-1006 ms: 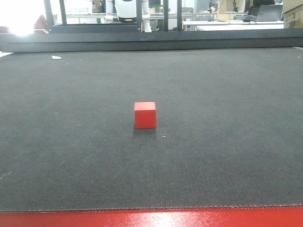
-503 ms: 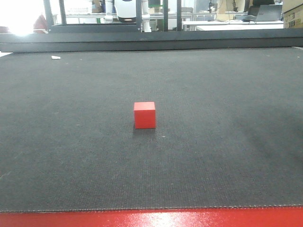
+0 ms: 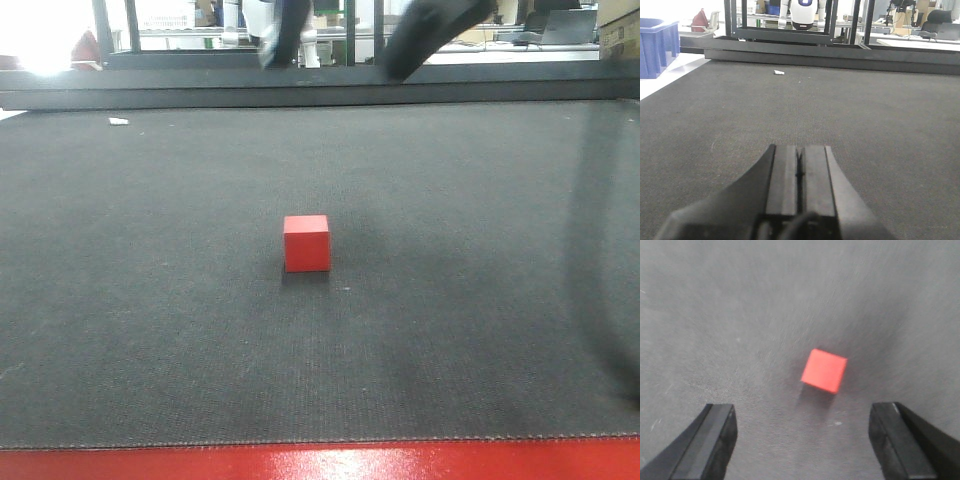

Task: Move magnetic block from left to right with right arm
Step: 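Lower the open right gripper over the red cube and close it, then lift the red cube off the felt with the right gripper, then hold the red cube raised in the right gripper, then drive the base away from the first table, carrying the cube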

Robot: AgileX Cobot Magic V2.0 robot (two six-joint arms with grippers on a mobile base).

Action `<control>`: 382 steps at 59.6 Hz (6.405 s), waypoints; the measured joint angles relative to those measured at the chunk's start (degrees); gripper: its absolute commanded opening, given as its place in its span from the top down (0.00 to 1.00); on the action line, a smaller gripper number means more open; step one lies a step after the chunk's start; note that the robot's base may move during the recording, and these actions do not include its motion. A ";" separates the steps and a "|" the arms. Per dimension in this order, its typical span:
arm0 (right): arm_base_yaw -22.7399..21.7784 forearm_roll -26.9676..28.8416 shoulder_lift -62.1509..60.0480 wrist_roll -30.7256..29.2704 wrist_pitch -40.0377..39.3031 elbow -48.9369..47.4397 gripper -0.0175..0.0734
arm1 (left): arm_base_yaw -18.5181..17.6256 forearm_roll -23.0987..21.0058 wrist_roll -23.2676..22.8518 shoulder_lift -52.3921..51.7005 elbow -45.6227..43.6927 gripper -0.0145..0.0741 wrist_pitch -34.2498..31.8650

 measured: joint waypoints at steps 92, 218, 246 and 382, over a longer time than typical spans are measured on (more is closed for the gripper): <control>-0.08 -7.88 24.06 14.04 5.18 -13.17 0.58 | 0.00 0.00 0.00 0.00 0.00 0.97 0.00; -19.75 -8.90 -85.37 -9.46 -4.49 45.27 0.58 | 0.00 0.00 0.00 0.00 0.00 0.97 0.00; -19.75 -8.99 -85.37 -9.46 -4.28 45.27 0.58 | 0.00 0.00 0.00 0.00 0.00 0.97 0.00; -19.75 -9.15 -85.39 -9.48 -4.26 45.27 0.58 | 0.00 0.00 0.00 0.00 0.00 0.97 0.00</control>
